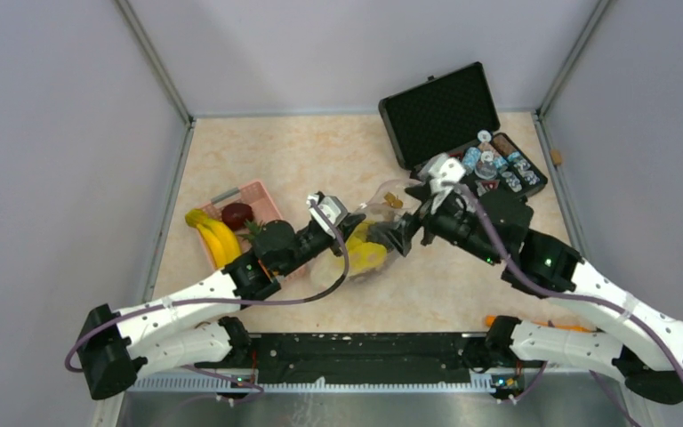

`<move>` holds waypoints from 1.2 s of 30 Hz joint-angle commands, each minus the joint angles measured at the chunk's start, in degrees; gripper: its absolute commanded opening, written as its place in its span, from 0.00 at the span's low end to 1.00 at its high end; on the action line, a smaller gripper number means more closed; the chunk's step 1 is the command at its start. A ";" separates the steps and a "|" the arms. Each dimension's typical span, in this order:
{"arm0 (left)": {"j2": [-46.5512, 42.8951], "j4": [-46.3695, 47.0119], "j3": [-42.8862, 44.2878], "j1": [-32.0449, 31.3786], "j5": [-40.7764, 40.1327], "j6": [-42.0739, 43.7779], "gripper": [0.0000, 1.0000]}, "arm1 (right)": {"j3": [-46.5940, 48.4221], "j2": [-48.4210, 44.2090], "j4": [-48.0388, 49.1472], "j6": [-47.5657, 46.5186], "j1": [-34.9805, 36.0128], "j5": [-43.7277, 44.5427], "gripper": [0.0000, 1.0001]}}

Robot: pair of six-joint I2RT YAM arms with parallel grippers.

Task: Place the food in the zip-top bag and seal the zipper
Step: Adjust the zipper food storage bag at the center of the board.

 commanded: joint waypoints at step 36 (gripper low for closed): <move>-6.18 2.66 -5.00 -0.32 19.52 16.82 0.00 | -5.97 4.42 -7.26 96.34 -0.17 34.68 0.72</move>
